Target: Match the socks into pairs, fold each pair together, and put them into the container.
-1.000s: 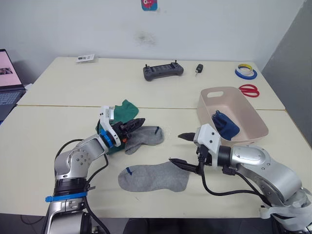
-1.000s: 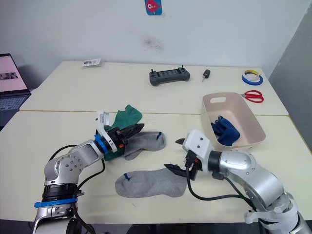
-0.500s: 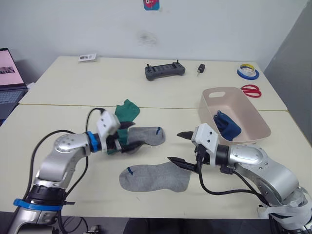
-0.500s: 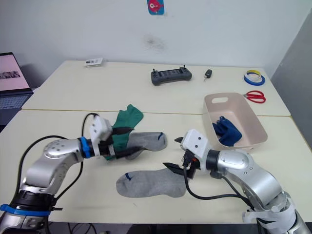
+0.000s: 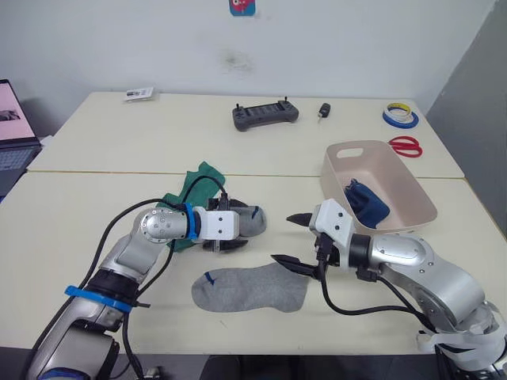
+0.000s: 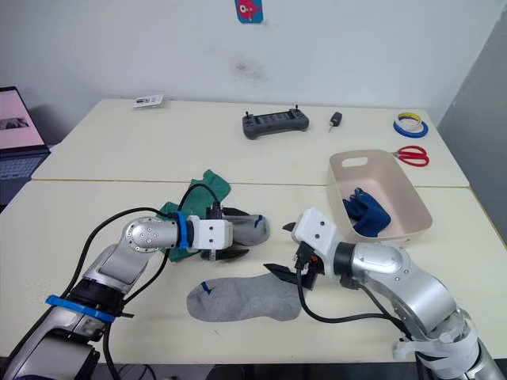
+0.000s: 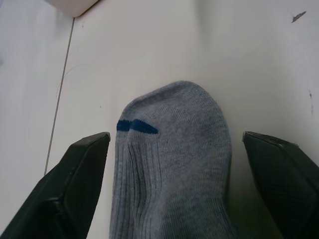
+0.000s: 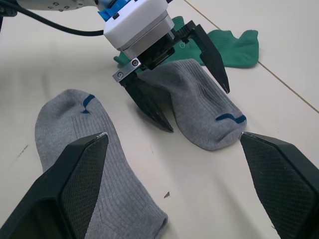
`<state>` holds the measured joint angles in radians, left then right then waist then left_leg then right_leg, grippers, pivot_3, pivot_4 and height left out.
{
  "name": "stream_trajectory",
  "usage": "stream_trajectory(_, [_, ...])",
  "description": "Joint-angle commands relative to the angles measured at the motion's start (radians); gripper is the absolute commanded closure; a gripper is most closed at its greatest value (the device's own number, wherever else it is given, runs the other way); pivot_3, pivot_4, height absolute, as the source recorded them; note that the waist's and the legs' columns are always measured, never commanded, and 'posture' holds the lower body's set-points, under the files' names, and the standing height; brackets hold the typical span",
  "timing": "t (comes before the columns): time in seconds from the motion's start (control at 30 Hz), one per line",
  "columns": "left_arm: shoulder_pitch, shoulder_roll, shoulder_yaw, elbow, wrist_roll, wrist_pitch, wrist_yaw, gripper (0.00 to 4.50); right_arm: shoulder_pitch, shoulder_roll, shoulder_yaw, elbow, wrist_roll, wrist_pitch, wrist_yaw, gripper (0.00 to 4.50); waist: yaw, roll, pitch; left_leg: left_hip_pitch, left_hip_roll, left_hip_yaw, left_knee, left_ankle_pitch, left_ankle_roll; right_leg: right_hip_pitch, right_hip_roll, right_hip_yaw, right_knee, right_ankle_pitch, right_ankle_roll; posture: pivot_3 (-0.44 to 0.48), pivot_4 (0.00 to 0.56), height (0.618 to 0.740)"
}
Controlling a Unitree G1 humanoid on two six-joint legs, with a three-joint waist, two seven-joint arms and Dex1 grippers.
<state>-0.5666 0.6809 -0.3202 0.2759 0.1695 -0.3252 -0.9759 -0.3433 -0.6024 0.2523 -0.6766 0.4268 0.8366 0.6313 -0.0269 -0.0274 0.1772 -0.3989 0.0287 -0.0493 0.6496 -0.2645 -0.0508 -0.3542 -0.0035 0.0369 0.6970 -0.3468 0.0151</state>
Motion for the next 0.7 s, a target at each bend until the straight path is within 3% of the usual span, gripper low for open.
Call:
stream_trajectory(0.03, [-0.038, -0.008, -0.032, 0.048, 0.049, -0.032, -0.008, 1.22, -0.006, -0.005, -0.037, -0.043, 0.018, 0.001, 0.0, 0.0, 0.0, 0.0, 0.0, 0.0, 0.0, 0.0, 0.0, 0.0, 0.0, 0.0, 0.0, 0.0, 0.0, 0.0, 0.0, 0.0, 0.15, 0.74])
stream_trajectory(0.37, [-0.102, -0.036, -0.037, 0.151, 0.063, -0.083, -0.017, 4.49, 0.004, -0.009, -0.052, -0.056, 0.031, 0.011, -0.013, 0.0, -0.001, 0.0, 0.0, 0.0, 0.0, 0.0, 0.0, 0.0, 0.0, 0.0, 0.001, 0.0, 0.001, 0.0, 0.0, 0.0, 0.15, 0.74])
stream_trajectory(0.53, [-0.132, -0.063, 0.025, 0.13, -0.035, 0.017, -0.047, 4.49, 0.011, -0.012, -0.058, -0.062, 0.035, 0.013, -0.017, 0.0, -0.001, 0.0, 0.0, 0.0, 0.0, -0.001, 0.001, 0.0, 0.0, 0.0, 0.001, -0.001, 0.001, 0.0, 0.0, 0.0, 0.15, 0.74])
stream_trajectory(0.7, [-0.145, -0.164, 0.144, -0.071, -0.301, 0.478, -0.067, 4.49, 0.029, -0.021, -0.076, -0.073, 0.044, 0.019, -0.019, 0.0, -0.002, 0.0, 0.0, -0.001, 0.0, -0.001, 0.001, 0.0, 0.0, 0.0, 0.001, -0.001, 0.0, 0.0, 0.0, 0.0, 0.15, 0.74])
